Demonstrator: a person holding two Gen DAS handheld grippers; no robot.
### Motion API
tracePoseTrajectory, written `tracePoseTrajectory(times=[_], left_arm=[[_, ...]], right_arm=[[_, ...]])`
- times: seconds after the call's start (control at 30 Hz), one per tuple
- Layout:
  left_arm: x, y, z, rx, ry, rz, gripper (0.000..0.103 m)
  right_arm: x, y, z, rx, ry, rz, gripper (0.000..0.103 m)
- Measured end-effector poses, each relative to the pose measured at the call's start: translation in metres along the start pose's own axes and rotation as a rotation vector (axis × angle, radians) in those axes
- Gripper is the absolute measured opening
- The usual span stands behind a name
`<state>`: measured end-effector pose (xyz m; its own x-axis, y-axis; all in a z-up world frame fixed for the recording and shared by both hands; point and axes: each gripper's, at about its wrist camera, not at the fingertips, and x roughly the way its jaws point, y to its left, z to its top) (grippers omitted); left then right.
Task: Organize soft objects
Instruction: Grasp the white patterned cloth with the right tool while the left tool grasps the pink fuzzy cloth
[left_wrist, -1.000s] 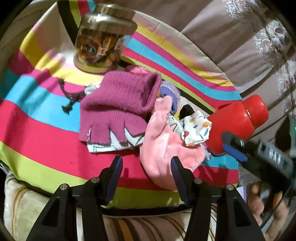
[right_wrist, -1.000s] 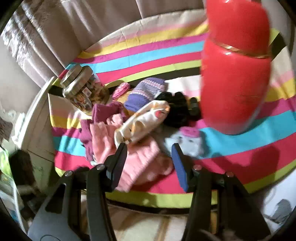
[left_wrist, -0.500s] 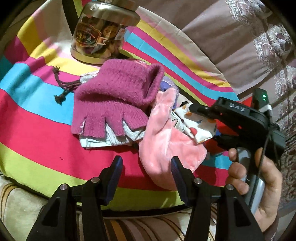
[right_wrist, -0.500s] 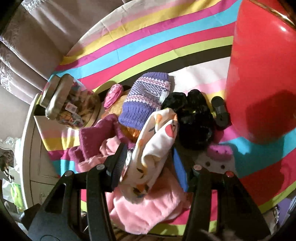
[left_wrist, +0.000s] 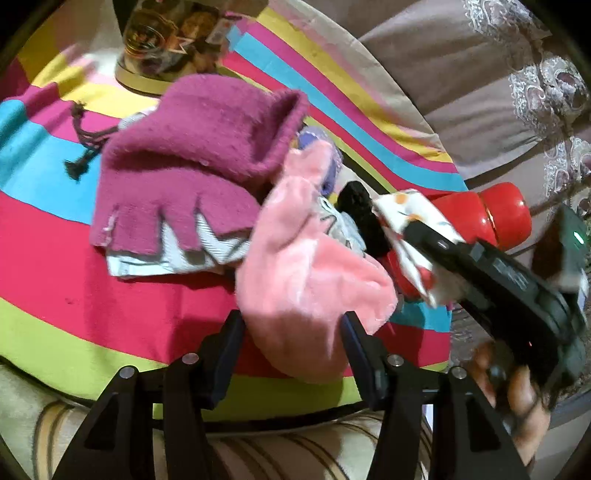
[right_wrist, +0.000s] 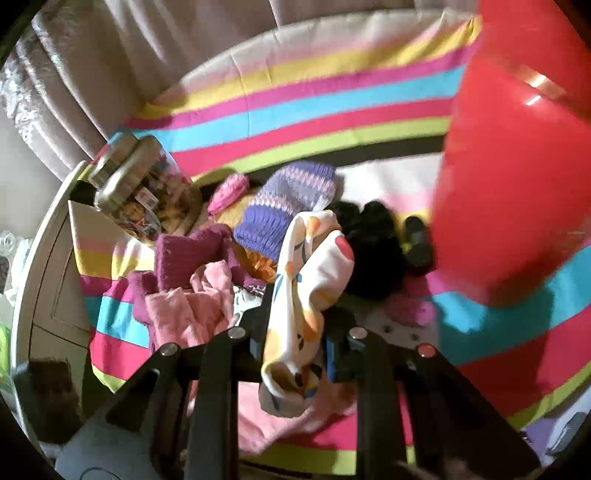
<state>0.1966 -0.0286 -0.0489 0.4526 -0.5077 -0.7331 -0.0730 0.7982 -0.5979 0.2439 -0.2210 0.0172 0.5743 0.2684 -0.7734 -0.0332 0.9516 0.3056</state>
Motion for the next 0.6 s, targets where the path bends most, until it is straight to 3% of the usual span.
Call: tracePoseTrajectory(times=[0.1, 0.23, 0.3, 0.6], left_arm=[[0.008, -0.005, 0.000, 0.001, 0.020, -0.002, 0.054], [0.018, -0.021, -0.003, 0.062, 0.047, 0.017, 0.018], [0.017, -0.025, -0.005, 0.077, 0.037, 0.027, 0.011], [-0.031, -0.041, -0.024, 0.138, -0.118, -0.023, 0.008]], right_arm=[[-0.022, -0.009, -0.012, -0.008, -0.037, -0.021, 0.025], [-0.045, -0.020, -0.034, -0.024, -0.056, -0.056, 0.025], [-0.052, -0.021, -0.046, -0.041, -0.054, -0.072, 0.025], [-0.081, -0.031, -0.076, -0.073, -0.071, -0.131, 0.025]])
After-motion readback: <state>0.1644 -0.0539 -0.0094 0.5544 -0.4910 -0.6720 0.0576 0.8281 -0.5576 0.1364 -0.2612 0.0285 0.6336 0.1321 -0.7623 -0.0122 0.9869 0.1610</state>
